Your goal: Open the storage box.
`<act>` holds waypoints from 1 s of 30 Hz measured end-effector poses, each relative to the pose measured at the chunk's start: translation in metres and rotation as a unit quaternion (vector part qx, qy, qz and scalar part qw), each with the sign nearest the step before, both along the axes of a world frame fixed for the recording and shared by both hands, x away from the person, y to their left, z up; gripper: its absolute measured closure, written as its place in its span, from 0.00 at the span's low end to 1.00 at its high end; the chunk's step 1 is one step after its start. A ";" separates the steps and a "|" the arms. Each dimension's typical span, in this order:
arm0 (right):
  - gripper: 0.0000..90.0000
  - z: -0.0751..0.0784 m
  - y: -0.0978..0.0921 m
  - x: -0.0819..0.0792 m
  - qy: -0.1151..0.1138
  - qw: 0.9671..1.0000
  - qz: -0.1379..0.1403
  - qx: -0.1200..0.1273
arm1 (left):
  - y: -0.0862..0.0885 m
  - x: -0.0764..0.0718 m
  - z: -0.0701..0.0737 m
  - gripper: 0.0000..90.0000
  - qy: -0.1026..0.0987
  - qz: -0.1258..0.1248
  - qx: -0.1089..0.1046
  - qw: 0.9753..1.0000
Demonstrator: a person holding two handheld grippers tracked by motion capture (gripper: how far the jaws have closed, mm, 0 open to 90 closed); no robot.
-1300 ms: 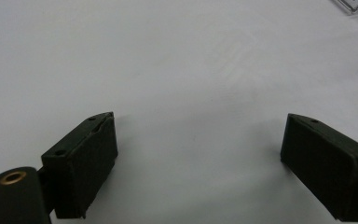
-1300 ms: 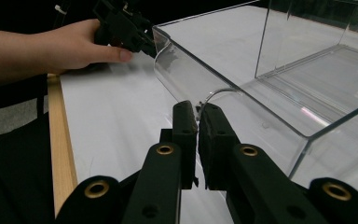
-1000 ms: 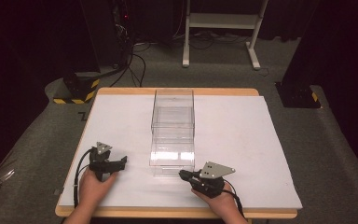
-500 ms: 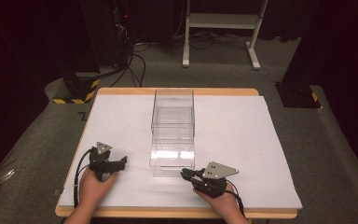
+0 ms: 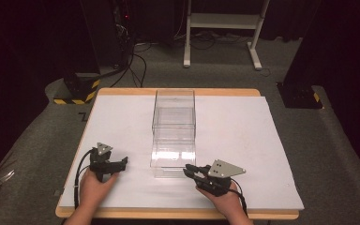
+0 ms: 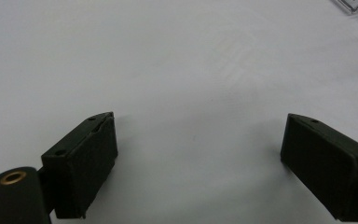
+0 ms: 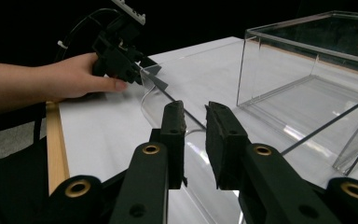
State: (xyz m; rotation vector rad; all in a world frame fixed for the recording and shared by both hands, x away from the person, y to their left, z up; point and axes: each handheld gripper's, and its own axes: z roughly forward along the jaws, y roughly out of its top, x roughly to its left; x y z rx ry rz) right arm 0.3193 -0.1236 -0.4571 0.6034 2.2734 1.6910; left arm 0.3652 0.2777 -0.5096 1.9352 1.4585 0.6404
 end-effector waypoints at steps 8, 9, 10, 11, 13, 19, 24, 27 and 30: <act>0.76 0.005 -0.003 0.005 -0.014 1.000 -0.025 0.011 | 0.000 0.000 0.000 0.12 0.000 -0.001 0.001 1.000; 0.74 0.004 -0.004 0.006 -0.014 0.999 -0.032 0.012 | 0.000 0.000 0.000 0.12 0.000 -0.001 0.001 1.000; 0.72 0.004 -0.006 0.007 -0.014 0.999 -0.040 0.011 | 0.000 0.000 0.000 0.12 0.000 0.000 0.000 1.000; 0.71 0.004 -0.008 0.008 -0.014 0.999 -0.048 0.011 | 0.000 0.000 0.000 0.12 0.000 0.000 0.000 1.000; 0.68 0.003 -0.013 0.010 -0.013 0.998 -0.064 0.009 | 0.000 0.000 0.000 0.12 0.000 0.000 0.000 1.000; 0.65 0.000 -0.028 0.016 -0.013 0.995 -0.101 0.011 | 0.000 0.000 0.000 0.12 0.000 0.000 0.000 1.000; 0.63 -0.001 -0.042 0.021 -0.017 0.991 -0.134 0.004 | 0.000 0.000 0.000 0.12 0.000 -0.001 0.001 1.000; 0.63 -0.004 -0.052 0.025 -0.017 0.987 -0.159 -0.007 | 0.000 0.000 0.000 0.12 -0.001 -0.001 0.001 1.000; 0.63 -0.008 -0.061 0.031 -0.018 0.981 -0.191 -0.025 | 0.000 0.000 0.000 0.12 0.000 -0.001 0.001 1.000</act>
